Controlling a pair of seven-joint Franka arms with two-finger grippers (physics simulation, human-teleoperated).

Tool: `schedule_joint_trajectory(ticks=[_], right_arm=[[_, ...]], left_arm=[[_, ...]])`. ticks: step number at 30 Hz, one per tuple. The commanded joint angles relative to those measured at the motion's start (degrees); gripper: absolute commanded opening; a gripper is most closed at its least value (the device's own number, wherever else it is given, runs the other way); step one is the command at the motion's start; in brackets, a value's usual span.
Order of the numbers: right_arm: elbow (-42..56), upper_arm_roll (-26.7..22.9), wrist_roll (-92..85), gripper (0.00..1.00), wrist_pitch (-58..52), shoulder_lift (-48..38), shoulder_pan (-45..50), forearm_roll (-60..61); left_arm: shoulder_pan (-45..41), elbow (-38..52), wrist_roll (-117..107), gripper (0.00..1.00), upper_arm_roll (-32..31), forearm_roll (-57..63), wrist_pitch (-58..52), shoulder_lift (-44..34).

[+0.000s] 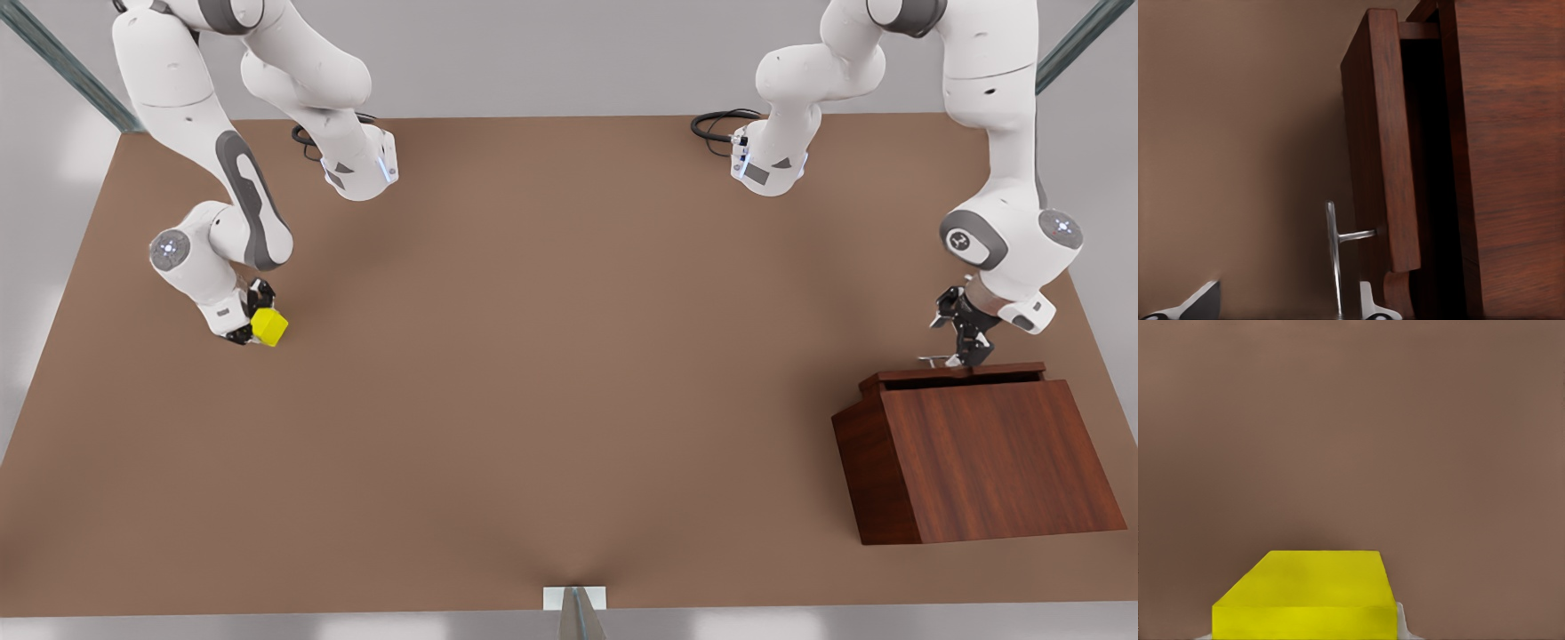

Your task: Open the drawer with left arm, place the square in the middle with right arm, and place the square in the drawer with left arm

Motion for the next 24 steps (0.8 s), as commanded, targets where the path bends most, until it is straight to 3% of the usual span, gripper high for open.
schedule_joint_trajectory(ticks=[1, 3, 5, 7, 13, 16, 19, 24], right_arm=[[0.14, 0.05, 1.83, 0.62, 0.03, -0.12, 1.54, -0.02], [2.51, 0.57, 11.76, 0.62, -0.23, -0.04, 6.91, -0.02], [6.20, 5.32, 22.57, 0.62, -3.75, 0.14, 8.49, -0.02], [10.51, 6.72, 33.99, 0.62, -5.76, 1.28, 13.50, -0.02], [24.65, 18.50, 69.40, 0.64, -9.81, 9.35, 19.38, -0.19], [34.68, 18.50, 88.22, 0.65, -11.83, 15.78, 26.59, -0.46], [51.89, 18.07, 105.53, 0.65, -22.11, 24.91, 34.77, -1.07], [78.09, 10.51, 134.18, 0.65, -29.76, 41.79, 48.75, -0.63]], left_arm=[[0.11, -0.03, 0.01, 1.00, 0.00, 0.17, 0.00, -0.01], [0.03, -0.47, 0.09, 1.00, 0.71, 0.17, -1.32, -1.07], [0.03, -0.91, 0.09, 1.00, 1.15, 0.26, -2.20, -1.68], [0.03, -1.52, 0.09, 1.00, 1.15, 0.26, -2.38, -2.39], [0.03, -2.23, 0.09, 1.00, 1.58, 0.26, -2.81, -2.83], [0.03, -3.28, 0.18, 1.00, 1.94, 0.34, -3.17, -3.62], [0.03, -3.98, 0.18, 1.00, 2.11, 0.34, -3.08, -3.70], [0.03, -5.74, 0.09, 1.00, 2.55, 0.34, -3.17, -5.20]])
